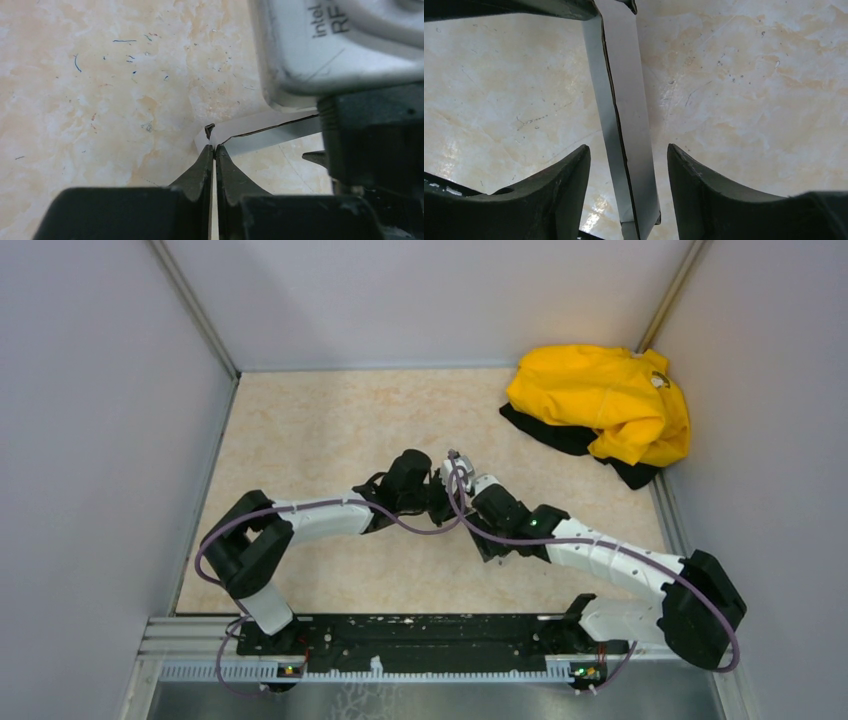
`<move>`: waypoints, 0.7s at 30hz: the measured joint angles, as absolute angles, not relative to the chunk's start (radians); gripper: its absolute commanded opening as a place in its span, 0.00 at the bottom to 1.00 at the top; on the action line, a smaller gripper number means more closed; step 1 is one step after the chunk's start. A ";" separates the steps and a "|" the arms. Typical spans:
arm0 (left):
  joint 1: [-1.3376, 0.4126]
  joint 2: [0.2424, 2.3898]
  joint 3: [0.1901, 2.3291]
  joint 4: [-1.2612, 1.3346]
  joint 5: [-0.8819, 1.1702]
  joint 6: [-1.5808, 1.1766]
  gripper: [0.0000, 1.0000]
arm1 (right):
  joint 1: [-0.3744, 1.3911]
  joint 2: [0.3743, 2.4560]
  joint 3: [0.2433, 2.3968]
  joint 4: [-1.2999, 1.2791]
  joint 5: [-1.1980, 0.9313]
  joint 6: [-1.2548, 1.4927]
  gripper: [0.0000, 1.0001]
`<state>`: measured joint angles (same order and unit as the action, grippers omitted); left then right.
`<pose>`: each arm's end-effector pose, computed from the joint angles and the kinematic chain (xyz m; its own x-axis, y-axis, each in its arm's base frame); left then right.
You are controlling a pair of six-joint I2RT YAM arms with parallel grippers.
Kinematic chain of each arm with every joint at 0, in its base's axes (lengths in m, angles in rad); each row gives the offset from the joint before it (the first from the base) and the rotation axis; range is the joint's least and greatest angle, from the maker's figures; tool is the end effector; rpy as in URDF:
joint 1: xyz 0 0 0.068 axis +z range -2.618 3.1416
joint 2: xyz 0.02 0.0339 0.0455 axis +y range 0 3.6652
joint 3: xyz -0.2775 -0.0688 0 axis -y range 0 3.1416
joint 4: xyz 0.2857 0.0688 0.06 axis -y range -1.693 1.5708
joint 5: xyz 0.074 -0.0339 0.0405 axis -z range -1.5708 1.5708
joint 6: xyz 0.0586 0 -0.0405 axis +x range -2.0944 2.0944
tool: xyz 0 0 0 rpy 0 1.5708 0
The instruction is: Fold the paper box
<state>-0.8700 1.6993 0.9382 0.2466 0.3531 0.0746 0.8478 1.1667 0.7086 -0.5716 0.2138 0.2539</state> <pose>0.2528 -0.3311 0.1716 -0.2485 0.4030 -0.8808 0.9324 0.3459 -0.1048 0.1822 0.1877 0.1836 -0.7148 -0.4391 -0.5442 -0.4968 0.8666 -0.0467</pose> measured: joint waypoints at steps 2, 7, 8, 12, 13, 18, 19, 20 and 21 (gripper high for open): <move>-0.870 1.699 0.938 0.247 0.354 0.077 0.07 | 0.848 1.155 0.703 -0.575 0.214 0.248 0.60; -0.871 1.699 0.939 0.249 0.356 0.075 0.07 | 0.862 1.127 0.699 -0.601 0.192 0.210 0.60; -0.871 1.699 0.939 0.250 0.356 0.075 0.07 | 0.866 1.120 0.699 -0.594 0.190 0.205 0.60; -0.875 1.700 0.940 0.250 0.358 0.078 0.07 | 0.875 1.061 0.707 -0.567 0.183 0.183 0.60; -0.876 1.700 0.941 0.249 0.357 0.078 0.07 | 0.875 1.056 0.707 -0.576 0.182 0.182 0.60; -0.876 1.701 0.941 0.249 0.358 0.079 0.07 | 0.875 1.056 0.707 -0.583 0.183 0.182 0.56; -0.876 1.701 0.941 0.249 0.358 0.079 0.07 | 0.875 1.056 0.709 -0.585 0.183 0.182 0.55; -0.876 1.702 0.941 0.249 0.358 0.079 0.07 | 0.875 1.057 0.710 -0.588 0.183 0.183 0.55; -0.876 1.702 0.941 0.249 0.358 0.078 0.07 | 0.875 1.059 0.714 -0.594 0.183 0.184 0.55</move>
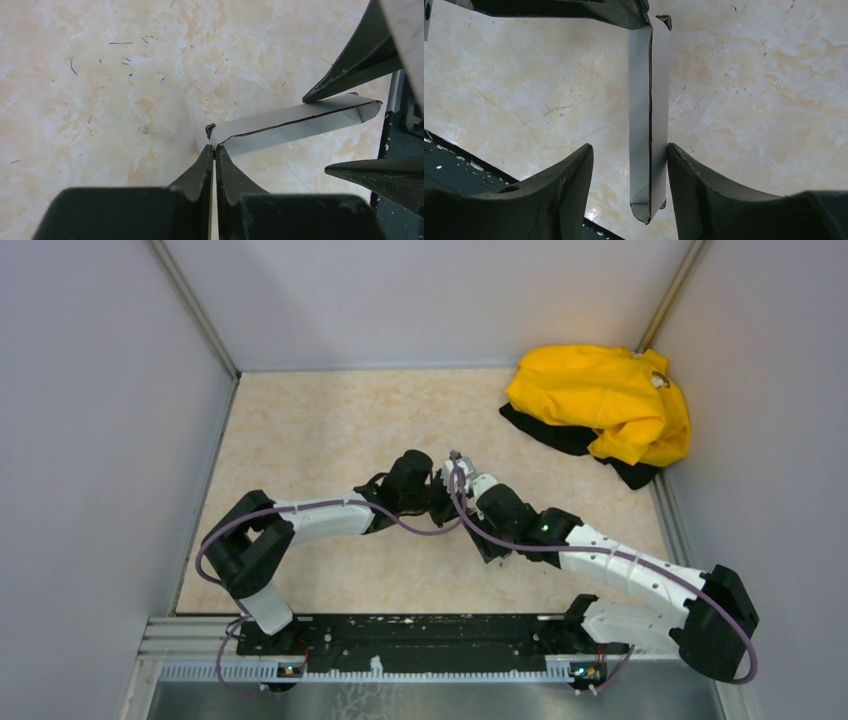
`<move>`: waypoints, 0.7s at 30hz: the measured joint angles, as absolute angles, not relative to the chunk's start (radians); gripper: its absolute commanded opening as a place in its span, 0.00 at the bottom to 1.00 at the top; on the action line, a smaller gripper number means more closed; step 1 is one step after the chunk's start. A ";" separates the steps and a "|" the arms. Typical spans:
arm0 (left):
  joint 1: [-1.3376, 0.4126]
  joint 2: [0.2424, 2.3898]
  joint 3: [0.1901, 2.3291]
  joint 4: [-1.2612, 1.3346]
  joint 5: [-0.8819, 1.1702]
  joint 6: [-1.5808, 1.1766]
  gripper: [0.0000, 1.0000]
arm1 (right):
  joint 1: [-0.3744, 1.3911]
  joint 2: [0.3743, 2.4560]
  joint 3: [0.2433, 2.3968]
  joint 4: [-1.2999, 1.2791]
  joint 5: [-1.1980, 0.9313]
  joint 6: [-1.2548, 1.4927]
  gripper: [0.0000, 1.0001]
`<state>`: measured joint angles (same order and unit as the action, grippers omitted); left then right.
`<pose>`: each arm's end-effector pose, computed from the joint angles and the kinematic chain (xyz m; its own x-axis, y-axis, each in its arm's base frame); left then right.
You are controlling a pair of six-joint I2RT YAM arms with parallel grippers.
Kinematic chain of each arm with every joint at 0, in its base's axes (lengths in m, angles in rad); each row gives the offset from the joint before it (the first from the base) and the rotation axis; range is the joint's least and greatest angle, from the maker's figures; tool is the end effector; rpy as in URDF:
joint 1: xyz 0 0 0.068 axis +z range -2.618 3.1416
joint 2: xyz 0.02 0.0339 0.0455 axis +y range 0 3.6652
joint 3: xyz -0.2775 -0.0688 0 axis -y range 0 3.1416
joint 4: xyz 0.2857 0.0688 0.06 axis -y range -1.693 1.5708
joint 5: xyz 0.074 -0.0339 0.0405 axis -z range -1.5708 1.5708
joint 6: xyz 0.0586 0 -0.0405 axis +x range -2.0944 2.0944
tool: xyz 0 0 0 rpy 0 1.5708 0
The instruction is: Fold the paper box
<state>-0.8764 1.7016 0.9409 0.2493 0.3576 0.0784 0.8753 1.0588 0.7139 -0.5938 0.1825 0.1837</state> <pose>0.2510 -0.3335 0.1720 -0.2405 0.4035 -0.8828 0.9369 0.3343 -0.1025 0.1690 0.1859 0.2091 -0.6336 -0.4788 -0.6076 -0.5803 0.8136 -0.0360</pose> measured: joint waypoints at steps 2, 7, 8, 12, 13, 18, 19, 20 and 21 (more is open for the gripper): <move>-0.875 1.702 0.941 0.249 0.358 0.078 0.07 | 0.875 1.066 0.725 -0.607 0.184 0.187 0.55; -0.873 1.702 0.941 0.250 0.357 0.071 0.07 | 0.878 1.089 0.760 -0.658 0.202 0.196 0.53; -0.872 1.702 0.941 0.250 0.358 0.070 0.07 | 0.879 1.095 0.770 -0.671 0.210 0.202 0.53; -0.871 1.702 0.941 0.250 0.357 0.064 0.07 | 0.880 1.111 0.791 -0.698 0.224 0.218 0.51; -0.870 1.702 0.941 0.249 0.358 0.064 0.07 | 0.880 1.114 0.793 -0.702 0.227 0.222 0.50; -0.868 1.702 0.941 0.248 0.358 0.062 0.07 | 0.879 1.134 0.807 -0.708 0.232 0.247 0.46; -0.866 1.701 0.941 0.247 0.358 0.062 0.07 | 0.879 1.139 0.809 -0.706 0.232 0.248 0.43; -0.864 1.701 0.941 0.246 0.358 0.060 0.07 | 0.878 1.144 0.812 -0.706 0.232 0.250 0.42; -0.862 1.701 0.941 0.246 0.357 0.059 0.07 | 0.876 1.148 0.816 -0.705 0.232 0.252 0.40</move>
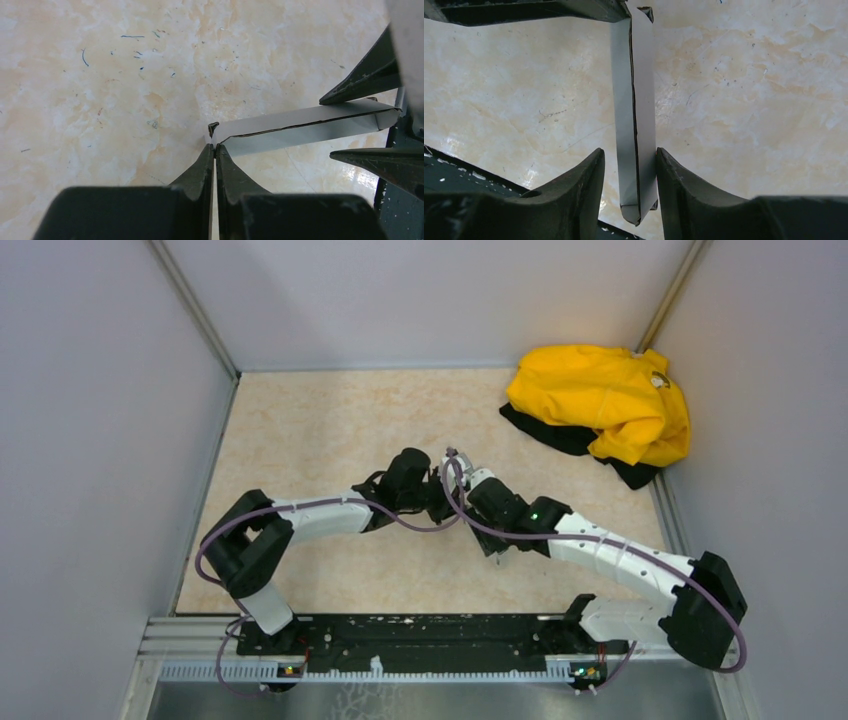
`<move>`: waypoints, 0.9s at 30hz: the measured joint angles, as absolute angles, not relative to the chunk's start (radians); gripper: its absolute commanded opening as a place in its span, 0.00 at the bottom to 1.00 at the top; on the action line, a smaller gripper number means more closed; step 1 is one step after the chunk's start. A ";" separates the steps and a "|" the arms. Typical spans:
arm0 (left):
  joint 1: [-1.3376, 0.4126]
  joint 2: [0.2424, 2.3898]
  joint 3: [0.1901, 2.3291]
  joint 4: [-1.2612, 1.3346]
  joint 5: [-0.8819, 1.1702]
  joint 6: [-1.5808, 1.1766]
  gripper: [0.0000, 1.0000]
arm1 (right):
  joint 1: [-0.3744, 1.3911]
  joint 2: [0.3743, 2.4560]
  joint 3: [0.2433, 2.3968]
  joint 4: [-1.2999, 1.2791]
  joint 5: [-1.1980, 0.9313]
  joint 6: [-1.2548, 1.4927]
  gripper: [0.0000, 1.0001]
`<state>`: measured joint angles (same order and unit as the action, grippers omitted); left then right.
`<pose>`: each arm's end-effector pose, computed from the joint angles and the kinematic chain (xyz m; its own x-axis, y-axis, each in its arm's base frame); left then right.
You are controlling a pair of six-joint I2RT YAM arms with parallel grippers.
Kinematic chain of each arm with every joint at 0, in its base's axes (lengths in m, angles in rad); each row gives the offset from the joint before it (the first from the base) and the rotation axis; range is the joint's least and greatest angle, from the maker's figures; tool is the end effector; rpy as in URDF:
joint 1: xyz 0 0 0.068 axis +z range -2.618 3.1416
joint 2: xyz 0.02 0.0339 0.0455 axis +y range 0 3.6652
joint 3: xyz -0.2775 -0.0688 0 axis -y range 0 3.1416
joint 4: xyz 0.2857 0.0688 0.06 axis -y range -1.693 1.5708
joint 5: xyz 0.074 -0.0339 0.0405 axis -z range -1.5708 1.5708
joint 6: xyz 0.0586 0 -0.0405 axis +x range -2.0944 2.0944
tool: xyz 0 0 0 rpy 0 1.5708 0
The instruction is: Fold the paper box
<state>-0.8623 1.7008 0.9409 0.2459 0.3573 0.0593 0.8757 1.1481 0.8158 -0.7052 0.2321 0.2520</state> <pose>0.2556 -0.3297 0.1720 -0.2655 0.3951 -0.8794 0.9269 0.3555 -0.1200 0.1784 0.1929 0.2173 -0.7018 -0.4627 -0.5417 -0.5137 0.8555 -0.0651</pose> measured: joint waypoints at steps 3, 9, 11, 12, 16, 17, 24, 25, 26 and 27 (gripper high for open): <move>-0.858 1.700 0.941 0.243 0.357 0.059 0.07 | 0.875 1.156 0.820 -0.704 0.232 0.257 0.37; -0.852 1.697 0.938 0.241 0.357 0.054 0.07 | 0.875 1.175 0.829 -0.701 0.231 0.259 0.26; -0.849 1.695 0.938 0.236 0.357 0.051 0.07 | 0.875 1.184 0.834 -0.702 0.229 0.262 0.25; -0.848 1.694 0.938 0.233 0.357 0.051 0.07 | 0.875 1.186 0.834 -0.700 0.229 0.263 0.24; -0.846 1.686 0.936 0.221 0.354 0.052 0.07 | 0.875 1.189 0.834 -0.688 0.223 0.261 0.22; -0.845 1.681 0.934 0.217 0.350 0.053 0.07 | 0.875 1.191 0.834 -0.683 0.220 0.258 0.21; -0.835 1.626 0.907 0.161 0.310 0.055 0.07 | 0.874 1.211 0.832 -0.621 0.167 0.227 0.20; -0.834 1.613 0.900 0.148 0.302 0.055 0.07 | 0.874 1.215 0.832 -0.612 0.154 0.221 0.20; -0.833 1.602 0.895 0.138 0.296 0.054 0.07 | 0.874 1.219 0.832 -0.603 0.140 0.216 0.20; -0.831 1.589 0.888 0.126 0.289 0.054 0.07 | 0.874 1.224 0.832 -0.593 0.128 0.210 0.19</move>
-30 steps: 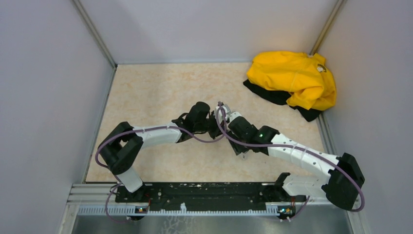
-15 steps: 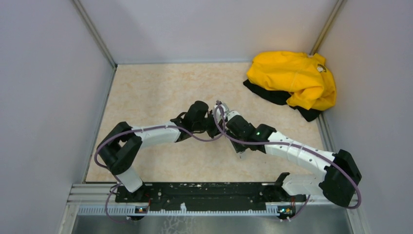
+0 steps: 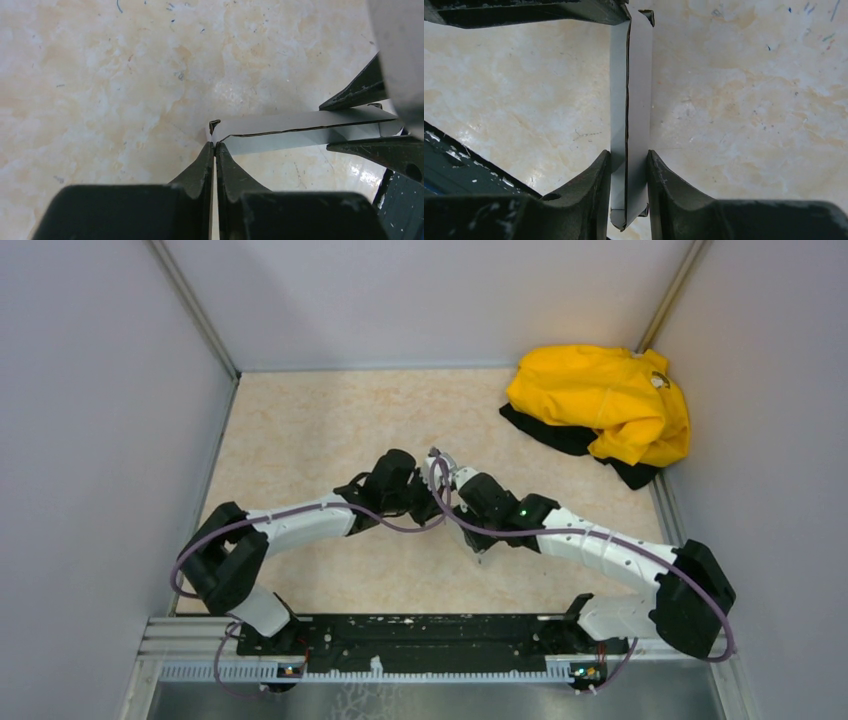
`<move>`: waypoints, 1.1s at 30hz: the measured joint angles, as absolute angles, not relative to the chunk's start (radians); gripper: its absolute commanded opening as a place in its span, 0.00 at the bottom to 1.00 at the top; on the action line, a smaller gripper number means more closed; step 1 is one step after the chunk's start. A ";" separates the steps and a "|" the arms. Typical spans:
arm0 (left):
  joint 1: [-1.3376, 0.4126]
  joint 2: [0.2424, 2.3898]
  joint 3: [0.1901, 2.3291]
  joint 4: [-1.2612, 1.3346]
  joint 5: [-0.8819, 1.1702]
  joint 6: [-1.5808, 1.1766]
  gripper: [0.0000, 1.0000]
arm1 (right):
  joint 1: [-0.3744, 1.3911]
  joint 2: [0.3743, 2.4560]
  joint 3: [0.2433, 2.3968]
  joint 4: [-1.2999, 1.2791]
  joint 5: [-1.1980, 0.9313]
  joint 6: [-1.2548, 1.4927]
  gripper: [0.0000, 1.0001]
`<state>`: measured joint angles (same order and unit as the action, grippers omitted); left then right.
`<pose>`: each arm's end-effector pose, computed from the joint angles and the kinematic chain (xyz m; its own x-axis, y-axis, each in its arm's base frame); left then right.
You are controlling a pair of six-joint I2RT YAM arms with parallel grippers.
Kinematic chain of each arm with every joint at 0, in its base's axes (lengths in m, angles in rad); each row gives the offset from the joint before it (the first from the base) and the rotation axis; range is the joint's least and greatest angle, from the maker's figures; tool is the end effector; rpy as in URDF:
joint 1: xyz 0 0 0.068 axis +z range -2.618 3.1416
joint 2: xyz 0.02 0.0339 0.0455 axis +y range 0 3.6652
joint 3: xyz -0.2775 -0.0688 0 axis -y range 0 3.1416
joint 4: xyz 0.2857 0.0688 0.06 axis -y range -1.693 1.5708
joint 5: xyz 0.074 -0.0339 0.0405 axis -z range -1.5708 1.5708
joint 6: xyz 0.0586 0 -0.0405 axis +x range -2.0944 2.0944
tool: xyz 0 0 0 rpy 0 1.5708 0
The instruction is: Fold the paper box
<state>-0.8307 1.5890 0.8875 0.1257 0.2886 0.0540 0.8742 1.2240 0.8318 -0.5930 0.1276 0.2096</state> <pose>0.2515 -0.3001 0.1815 -0.3198 0.4269 -0.8459 0.8874 0.4478 -0.1095 0.1890 0.2143 0.2106 -0.6719 -0.4816 -0.5627 -0.5887 0.8082 0.0113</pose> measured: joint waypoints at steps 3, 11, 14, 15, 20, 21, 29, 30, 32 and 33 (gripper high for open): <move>-0.824 1.553 0.866 0.097 0.266 0.052 0.07 | 0.874 1.241 0.832 -0.560 0.092 0.191 0.18; -0.822 1.518 0.862 0.032 0.236 0.052 0.07 | 0.876 1.260 0.812 -0.500 0.046 0.162 0.17; -0.822 1.517 0.872 0.009 0.236 0.056 0.07 | 0.878 1.259 0.803 -0.486 0.043 0.157 0.17; -0.822 1.517 0.876 -0.001 0.235 0.057 0.07 | 0.879 1.259 0.799 -0.478 0.042 0.157 0.17; -0.822 1.520 0.906 -0.057 0.227 0.062 0.07 | 0.884 1.256 0.791 -0.456 0.044 0.157 0.17; -0.822 1.521 0.909 -0.062 0.226 0.062 0.07 | 0.885 1.256 0.789 -0.453 0.045 0.157 0.17; -0.822 1.542 0.955 -0.120 0.220 0.062 0.07 | 0.890 1.251 0.779 -0.435 0.057 0.163 0.17; -0.822 1.545 0.960 -0.127 0.219 0.061 0.07 | 0.890 1.251 0.779 -0.434 0.057 0.162 0.17; -0.823 1.552 0.974 -0.144 0.217 0.062 0.07 | 0.894 1.251 0.779 -0.434 0.061 0.161 0.17; -0.823 1.554 0.979 -0.151 0.217 0.062 0.07 | 0.895 1.251 0.779 -0.433 0.062 0.161 0.17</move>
